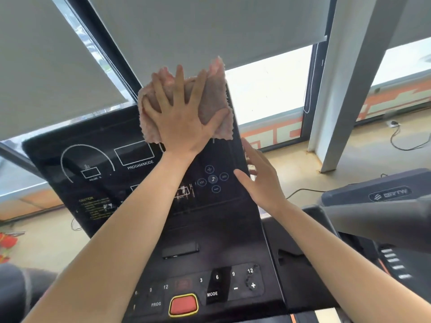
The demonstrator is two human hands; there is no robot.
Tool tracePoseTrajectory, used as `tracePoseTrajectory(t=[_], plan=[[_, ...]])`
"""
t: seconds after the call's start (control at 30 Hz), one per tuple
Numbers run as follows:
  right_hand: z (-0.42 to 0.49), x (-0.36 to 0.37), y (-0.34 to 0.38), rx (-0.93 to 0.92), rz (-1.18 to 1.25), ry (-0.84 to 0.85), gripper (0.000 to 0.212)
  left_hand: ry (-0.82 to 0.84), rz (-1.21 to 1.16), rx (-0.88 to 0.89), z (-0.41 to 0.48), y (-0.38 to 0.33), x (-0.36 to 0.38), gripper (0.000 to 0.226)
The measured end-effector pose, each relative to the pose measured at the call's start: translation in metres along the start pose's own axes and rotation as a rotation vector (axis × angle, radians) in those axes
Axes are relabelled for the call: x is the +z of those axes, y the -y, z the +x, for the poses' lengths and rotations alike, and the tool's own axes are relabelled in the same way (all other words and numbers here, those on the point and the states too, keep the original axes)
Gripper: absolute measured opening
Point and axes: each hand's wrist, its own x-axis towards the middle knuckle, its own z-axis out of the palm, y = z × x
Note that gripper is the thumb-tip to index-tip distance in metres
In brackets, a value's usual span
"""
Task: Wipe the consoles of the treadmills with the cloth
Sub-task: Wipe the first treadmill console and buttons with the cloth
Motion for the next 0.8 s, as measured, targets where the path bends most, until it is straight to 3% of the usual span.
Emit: tracePoseTrajectory(t=[0.1, 0.43, 0.63, 0.8], plan=[[0.003, 0.002, -0.004, 0.001, -0.037, -0.002, 0.077, -0.010, 0.008, 0.002, -0.006, 0.006, 0.000, 0.089], [-0.002, 0.004, -0.006, -0.006, -0.069, 0.002, 0.076, -0.009, 0.017, -0.232, -0.097, 0.034, 0.031, 0.087], [-0.006, 0.007, -0.003, 0.012, -0.143, -0.006, 0.071, 0.151, -0.023, -0.392, -0.179, 0.021, 0.054, 0.083], [-0.008, 0.009, 0.002, 0.012, -0.194, -0.031, 0.069, 0.191, -0.088, -0.483, -0.219, 0.012, 0.062, 0.084]])
